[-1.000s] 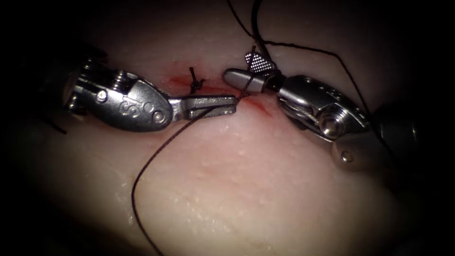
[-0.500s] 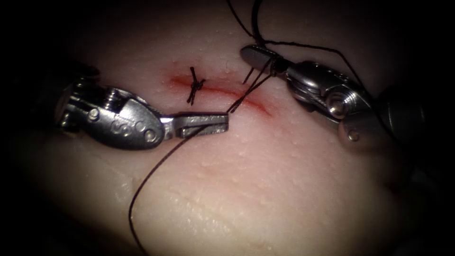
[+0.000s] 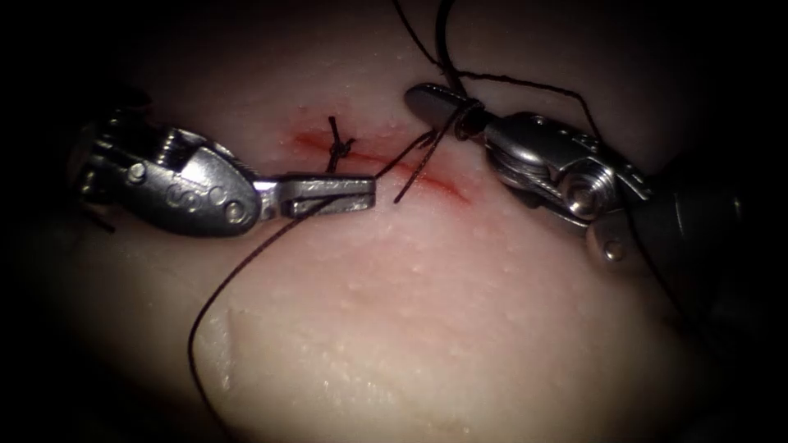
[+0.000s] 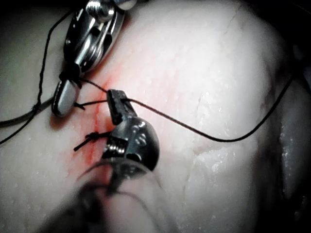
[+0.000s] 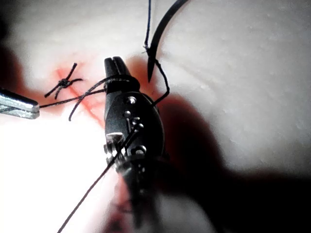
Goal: Wound Closure
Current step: Right hand grips tail and pulls down through loop while left hand pulls up on working end to tighten knot
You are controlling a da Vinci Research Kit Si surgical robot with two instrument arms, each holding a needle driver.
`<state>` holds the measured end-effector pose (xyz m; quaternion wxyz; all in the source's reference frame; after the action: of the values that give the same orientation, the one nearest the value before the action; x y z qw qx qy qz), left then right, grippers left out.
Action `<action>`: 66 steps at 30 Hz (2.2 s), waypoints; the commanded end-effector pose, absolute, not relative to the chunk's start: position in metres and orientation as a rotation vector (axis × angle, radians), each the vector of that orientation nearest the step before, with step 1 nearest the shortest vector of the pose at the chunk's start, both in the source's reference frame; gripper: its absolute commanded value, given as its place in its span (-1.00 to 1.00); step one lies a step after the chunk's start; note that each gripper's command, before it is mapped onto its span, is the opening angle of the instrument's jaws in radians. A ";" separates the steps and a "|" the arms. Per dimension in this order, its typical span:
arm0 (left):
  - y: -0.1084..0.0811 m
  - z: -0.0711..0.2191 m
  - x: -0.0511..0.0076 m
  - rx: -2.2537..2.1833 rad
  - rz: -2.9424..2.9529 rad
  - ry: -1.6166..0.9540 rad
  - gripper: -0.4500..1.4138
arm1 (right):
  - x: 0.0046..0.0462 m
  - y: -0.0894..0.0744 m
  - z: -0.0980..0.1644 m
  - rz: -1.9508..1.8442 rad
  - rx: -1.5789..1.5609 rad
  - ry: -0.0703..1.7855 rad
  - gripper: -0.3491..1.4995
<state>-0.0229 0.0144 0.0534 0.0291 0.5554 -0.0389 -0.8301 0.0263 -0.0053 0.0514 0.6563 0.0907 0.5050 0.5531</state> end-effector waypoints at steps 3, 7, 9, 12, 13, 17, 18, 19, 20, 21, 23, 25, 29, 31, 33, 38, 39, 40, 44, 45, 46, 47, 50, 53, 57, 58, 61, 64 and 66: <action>0.016 0.054 -0.0232 1.724 -2.587 -0.094 -1.00 | 0.0273 -0.007 0.051 1.233 0.176 1.133 -1.00; 0.017 0.054 -0.0226 1.721 -2.625 -0.082 -1.00 | 0.0277 -0.007 0.050 1.229 0.143 1.125 -1.00; 0.018 0.054 -0.0222 1.715 -2.669 -0.072 -1.00 | 0.0279 -0.008 0.050 1.226 0.128 1.119 -1.00; 0.019 0.055 -0.0217 1.708 -2.720 -0.059 -1.00 | 0.0281 -0.008 0.049 1.230 0.100 1.100 -1.00; 0.020 0.055 -0.0215 1.700 -2.735 -0.056 -1.00 | 0.0281 -0.008 0.049 1.227 0.086 1.094 -1.00; 0.022 0.056 -0.0207 1.660 -2.795 -0.030 -1.00 | 0.0286 -0.009 0.048 1.210 0.027 1.067 -1.00; 0.022 0.057 -0.0205 1.656 -2.802 -0.032 -1.00 | 0.0287 -0.009 0.048 1.202 0.010 1.059 -1.00; 0.023 0.057 -0.0203 1.653 -2.808 -0.034 -1.00 | 0.0288 -0.009 0.047 1.202 0.002 1.054 -1.00; 0.023 0.057 -0.0202 1.646 -2.814 -0.033 -1.00 | 0.0289 -0.009 0.047 1.191 -0.013 1.049 -1.00; 0.024 0.057 -0.0201 1.643 -2.820 -0.035 -1.00 | 0.0290 -0.010 0.047 1.190 -0.021 1.044 -1.00; 0.025 0.058 -0.0200 1.634 -2.834 -0.042 -1.00 | 0.0292 -0.010 0.047 1.186 -0.027 1.042 -1.00; 0.026 0.058 -0.0198 1.621 -2.853 -0.050 -1.00 | 0.0293 -0.011 0.047 1.180 -0.034 1.038 -1.00; 0.028 0.059 -0.0193 1.613 -2.882 -0.079 -1.00 | 0.0294 -0.012 0.047 1.166 -0.042 1.032 -1.00; 0.030 0.059 -0.0191 1.619 -2.892 -0.118 -1.00 | 0.0293 -0.012 0.047 1.161 -0.043 1.027 -1.00; 0.031 0.058 -0.0190 1.633 -2.909 -0.153 -1.00 | 0.0292 -0.013 0.047 1.158 -0.043 1.025 -1.00; 0.034 0.058 -0.0188 1.643 -2.940 -0.208 -1.00 | 0.0288 -0.014 0.047 1.152 -0.041 1.021 -1.00; 0.034 0.058 -0.0188 1.643 -2.947 -0.212 -1.00 | 0.0288 -0.014 0.047 1.152 -0.042 1.021 -1.00; 0.035 0.058 -0.0188 1.639 -2.951 -0.220 -1.00 | 0.0287 -0.014 0.047 1.148 -0.046 1.019 -1.00; 0.036 0.058 -0.0187 1.636 -2.959 -0.268 -1.00 | 0.0286 -0.014 0.047 1.141 -0.047 1.013 -1.00; 0.037 0.059 -0.0186 1.635 -2.956 -0.288 -1.00 | 0.0287 -0.014 0.047 1.140 -0.047 1.013 -1.00; 0.038 0.059 -0.0185 1.639 -2.960 -0.307 -1.00 | 0.0287 -0.015 0.046 1.141 -0.047 1.013 -1.00; 0.038 0.059 -0.0185 1.635 -2.961 -0.316 -1.00 | 0.0287 -0.015 0.046 1.141 -0.046 1.013 -1.00; 0.040 0.060 -0.0186 1.621 -2.962 -0.358 -1.00 | 0.0289 -0.015 0.046 1.138 -0.041 1.010 -1.00; 0.041 0.060 -0.0187 1.613 -2.972 -0.369 -1.00 | 0.0290 -0.015 0.046 1.135 -0.039 1.005 -1.00; 0.042 0.062 -0.0191 1.593 -2.989 -0.393 -1.00 | 0.0294 -0.016 0.046 1.128 -0.037 1.000 -1.00; 0.042 0.062 -0.0192 1.589 -2.992 -0.398 -1.00 | 0.0295 -0.017 0.045 1.127 -0.034 0.995 -1.00; 0.042 0.062 -0.0193 1.577 -2.998 -0.413 -1.00 | 0.0299 -0.018 0.045 1.126 -0.030 0.982 -1.00; 0.042 0.063 -0.0194 1.569 -3.000 -0.430 -1.00 | 0.0302 -0.018 0.044 1.145 -0.050 0.956 -1.00; 0.042 0.063 -0.0194 1.566 -2.998 -0.435 -1.00 | 0.0304 -0.018 0.043 1.167 -0.073 0.935 -1.00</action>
<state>-0.0189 0.0420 0.0627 -0.1344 0.4540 -0.1268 -0.8716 0.0298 -0.0174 0.0433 0.7323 -0.0373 0.4229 0.5324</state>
